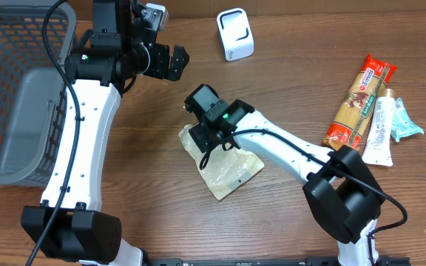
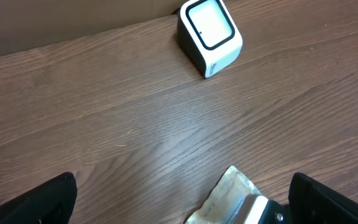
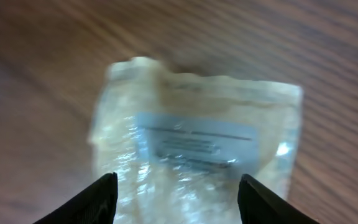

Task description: Scan the item barcode

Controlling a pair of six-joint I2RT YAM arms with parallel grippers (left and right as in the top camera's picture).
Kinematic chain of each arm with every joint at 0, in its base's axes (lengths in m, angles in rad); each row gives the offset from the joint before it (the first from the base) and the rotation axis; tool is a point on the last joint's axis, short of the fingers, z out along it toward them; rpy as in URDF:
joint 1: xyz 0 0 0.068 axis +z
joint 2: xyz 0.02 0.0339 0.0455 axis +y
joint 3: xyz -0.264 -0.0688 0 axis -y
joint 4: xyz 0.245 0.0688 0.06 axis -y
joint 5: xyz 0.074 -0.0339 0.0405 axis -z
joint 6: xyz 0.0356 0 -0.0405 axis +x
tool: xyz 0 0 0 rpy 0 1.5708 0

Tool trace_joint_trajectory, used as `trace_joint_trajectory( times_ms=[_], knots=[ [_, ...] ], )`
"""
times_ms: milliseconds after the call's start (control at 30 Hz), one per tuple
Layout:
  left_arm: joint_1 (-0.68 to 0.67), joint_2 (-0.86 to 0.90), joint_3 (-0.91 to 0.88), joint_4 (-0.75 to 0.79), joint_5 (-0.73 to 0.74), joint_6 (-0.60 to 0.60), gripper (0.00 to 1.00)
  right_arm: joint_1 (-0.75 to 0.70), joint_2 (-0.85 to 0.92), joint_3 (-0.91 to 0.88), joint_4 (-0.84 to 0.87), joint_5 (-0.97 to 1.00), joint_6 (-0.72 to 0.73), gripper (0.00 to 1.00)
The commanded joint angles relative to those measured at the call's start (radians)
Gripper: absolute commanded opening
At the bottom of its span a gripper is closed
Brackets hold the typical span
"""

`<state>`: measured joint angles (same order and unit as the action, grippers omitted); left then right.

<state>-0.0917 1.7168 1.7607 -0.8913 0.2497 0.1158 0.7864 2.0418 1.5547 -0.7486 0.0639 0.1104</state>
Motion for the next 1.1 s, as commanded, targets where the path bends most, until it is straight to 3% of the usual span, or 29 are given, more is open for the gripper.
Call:
trace_joint_trajectory(
  times_ms=[0, 333, 567, 867, 900, 933, 967, 1033, 1067],
  knots=[
    [-0.007, -0.015, 0.009, 0.002, 0.002, 0.019, 0.99, 0.012, 0.054, -0.018, 0.011, 0.106, -0.003, 0.60],
    [-0.007, -0.015, 0.009, 0.002, 0.002, 0.019, 1.00, 0.024, 0.169, -0.017, 0.003, -0.005, -0.003, 0.50],
    [-0.007, -0.015, 0.009, 0.002, 0.002, 0.019, 1.00, -0.024, 0.159, 0.032, 0.001, 0.005, -0.003, 0.19],
    [-0.007, -0.015, 0.009, 0.002, 0.002, 0.019, 1.00, -0.117, 0.120, 0.110, -0.005, 0.005, -0.003, 0.11],
    [-0.007, -0.015, 0.009, 0.002, 0.002, 0.019, 1.00, -0.130, 0.120, 0.113, -0.003, 0.005, 0.001, 0.16],
    [-0.007, -0.015, 0.009, 0.002, 0.002, 0.019, 1.00, -0.142, 0.120, 0.113, -0.002, 0.005, 0.005, 0.49],
    [-0.007, -0.015, 0.009, 0.002, 0.002, 0.019, 1.00, -0.155, 0.120, 0.113, -0.005, 0.005, 0.005, 0.69],
    [-0.007, -0.015, 0.009, 0.002, 0.002, 0.019, 1.00, -0.176, 0.120, 0.115, -0.021, 0.004, 0.005, 0.82],
    [-0.007, -0.015, 0.009, 0.002, 0.002, 0.019, 1.00, -0.182, 0.120, 0.120, -0.036, 0.002, 0.004, 0.83]
  ],
)
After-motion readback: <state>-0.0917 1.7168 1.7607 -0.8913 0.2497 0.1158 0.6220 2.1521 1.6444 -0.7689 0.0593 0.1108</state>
